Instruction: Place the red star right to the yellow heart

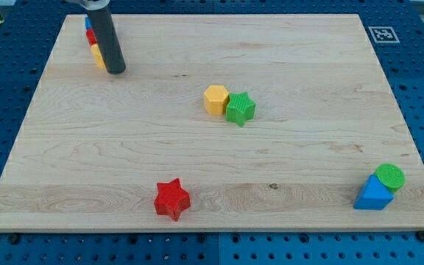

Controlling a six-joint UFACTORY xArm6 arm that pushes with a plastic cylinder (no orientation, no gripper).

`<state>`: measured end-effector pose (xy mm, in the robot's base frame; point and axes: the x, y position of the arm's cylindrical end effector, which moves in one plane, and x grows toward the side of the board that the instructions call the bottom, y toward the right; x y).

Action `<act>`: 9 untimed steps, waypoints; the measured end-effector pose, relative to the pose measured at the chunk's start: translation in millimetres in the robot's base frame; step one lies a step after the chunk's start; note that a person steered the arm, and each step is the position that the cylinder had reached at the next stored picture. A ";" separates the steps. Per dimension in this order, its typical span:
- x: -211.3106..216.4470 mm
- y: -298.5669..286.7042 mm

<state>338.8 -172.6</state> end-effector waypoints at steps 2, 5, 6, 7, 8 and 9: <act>-7.1 -35.9; 107.2 -36.7; 171.8 -31.8; 236.7 -2.2; 278.7 33.6; 280.1 48.5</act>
<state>618.9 -124.0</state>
